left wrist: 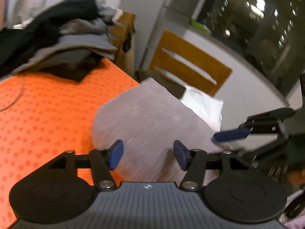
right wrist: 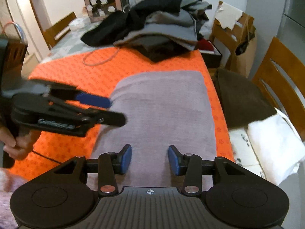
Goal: Fold clothes
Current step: 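Grasp the folded mauve pants bundle edges with both tools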
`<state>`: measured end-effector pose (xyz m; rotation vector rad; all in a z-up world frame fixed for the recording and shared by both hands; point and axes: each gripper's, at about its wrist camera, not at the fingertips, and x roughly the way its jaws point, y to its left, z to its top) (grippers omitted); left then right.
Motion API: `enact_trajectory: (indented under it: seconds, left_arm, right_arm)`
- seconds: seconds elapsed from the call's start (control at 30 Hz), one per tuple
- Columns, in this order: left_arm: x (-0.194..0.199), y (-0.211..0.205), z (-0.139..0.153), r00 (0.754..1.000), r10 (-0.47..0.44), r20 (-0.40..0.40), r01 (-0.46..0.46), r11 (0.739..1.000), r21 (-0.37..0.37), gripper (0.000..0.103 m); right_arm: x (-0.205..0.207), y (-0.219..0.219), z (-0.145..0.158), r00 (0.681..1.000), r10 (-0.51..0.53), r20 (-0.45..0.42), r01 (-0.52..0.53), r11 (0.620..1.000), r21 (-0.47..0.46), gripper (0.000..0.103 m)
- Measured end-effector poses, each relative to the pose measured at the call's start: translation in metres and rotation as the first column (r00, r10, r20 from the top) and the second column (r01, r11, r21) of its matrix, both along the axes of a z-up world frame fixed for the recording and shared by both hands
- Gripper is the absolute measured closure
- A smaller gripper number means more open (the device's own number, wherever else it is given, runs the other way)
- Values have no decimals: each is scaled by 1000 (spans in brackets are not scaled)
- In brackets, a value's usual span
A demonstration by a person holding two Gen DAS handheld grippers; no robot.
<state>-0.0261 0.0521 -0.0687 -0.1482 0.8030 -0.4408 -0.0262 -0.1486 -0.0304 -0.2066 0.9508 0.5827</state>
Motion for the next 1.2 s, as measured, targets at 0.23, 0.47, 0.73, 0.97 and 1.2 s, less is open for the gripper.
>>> enact_trajectory:
  seconds: [0.23, 0.47, 0.73, 0.97, 1.2]
  left_arm:
    - [-23, 21, -31, 1000, 15, -17, -13, 994, 106, 33]
    - [-37, -1, -62, 994, -107, 13, 102, 969, 223, 35]
    - [-24, -11, -80, 983, -173, 58, 157, 964, 213, 37]
    - [-8, -29, -81, 981, -173, 83, 164, 981, 98, 38]
    - [4, -58, -62, 979, -201, 44, 202, 979, -23, 90]
  right_arm:
    - [27, -31, 7, 1000, -9, -8, 8, 1000, -28, 49]
    - [51, -51, 2, 998, 43, -43, -45, 998, -43, 44]
    - [86, -63, -7, 971, 69, -228, -31, 985, 167, 11]
    - [110, -60, -35, 921, 100, -376, -7, 970, 242, 7]
    - [128, -77, -46, 869, 98, -485, 78, 941, 329, 8]
